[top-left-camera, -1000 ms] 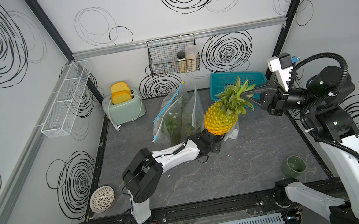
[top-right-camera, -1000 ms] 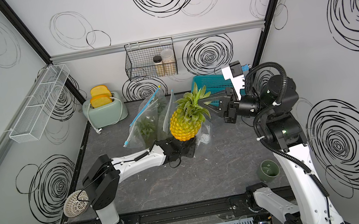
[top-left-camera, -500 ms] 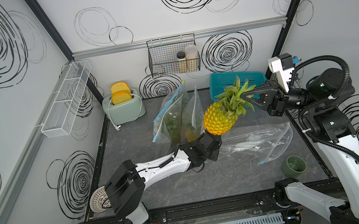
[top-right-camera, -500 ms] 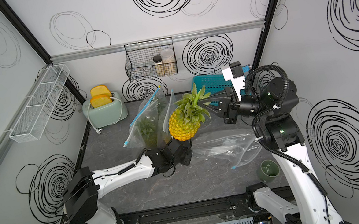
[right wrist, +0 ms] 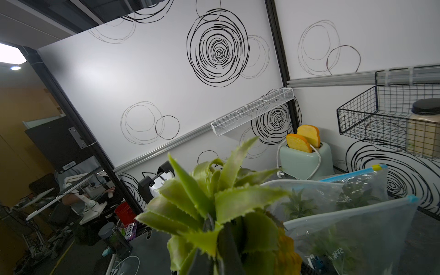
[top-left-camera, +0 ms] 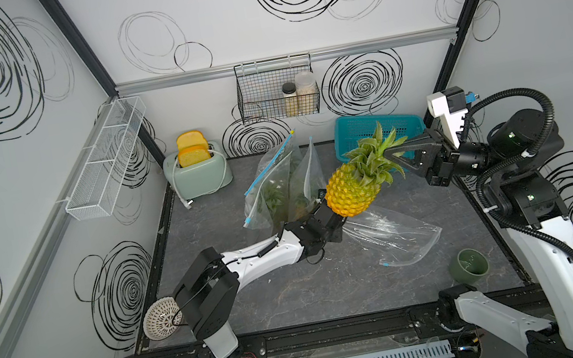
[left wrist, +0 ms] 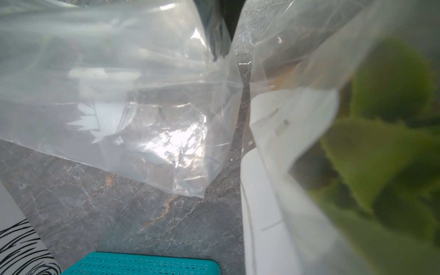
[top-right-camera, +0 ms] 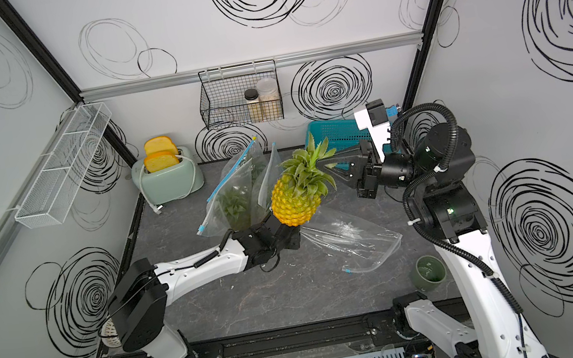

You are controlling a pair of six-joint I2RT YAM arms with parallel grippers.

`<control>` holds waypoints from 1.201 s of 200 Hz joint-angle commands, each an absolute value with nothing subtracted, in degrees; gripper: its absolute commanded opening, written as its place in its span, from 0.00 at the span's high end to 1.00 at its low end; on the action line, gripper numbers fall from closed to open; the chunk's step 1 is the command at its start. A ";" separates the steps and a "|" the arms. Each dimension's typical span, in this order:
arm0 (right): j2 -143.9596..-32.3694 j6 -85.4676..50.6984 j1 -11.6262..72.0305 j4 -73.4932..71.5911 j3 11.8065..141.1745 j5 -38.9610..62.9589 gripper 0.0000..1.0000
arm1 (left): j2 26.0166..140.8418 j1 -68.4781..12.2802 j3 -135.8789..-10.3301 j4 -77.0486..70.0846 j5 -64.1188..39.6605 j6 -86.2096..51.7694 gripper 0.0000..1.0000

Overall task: Open the zip-top bag and take out the pineapple
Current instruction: Place the zipper food storage bag at the center of the board.

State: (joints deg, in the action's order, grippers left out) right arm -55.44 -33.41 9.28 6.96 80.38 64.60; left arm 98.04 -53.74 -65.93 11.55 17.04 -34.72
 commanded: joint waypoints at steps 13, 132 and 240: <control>-54.12 -26.89 7.54 11.27 81.53 60.41 1.00 | 93.51 -54.22 -63.84 5.89 18.19 -34.29 0.59; -59.90 -18.78 -0.48 17.49 86.43 52.36 1.00 | 80.74 -57.40 -60.22 6.41 18.25 -29.36 0.21; -67.68 -16.62 -8.43 15.35 89.96 47.75 1.00 | 70.56 -63.37 -59.25 10.70 20.09 -26.50 0.19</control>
State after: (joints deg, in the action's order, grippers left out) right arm -68.14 -17.76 -8.12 19.77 85.91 46.92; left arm 72.95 -62.98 -59.77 10.76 18.90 -28.32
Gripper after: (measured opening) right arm 0.049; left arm 0.810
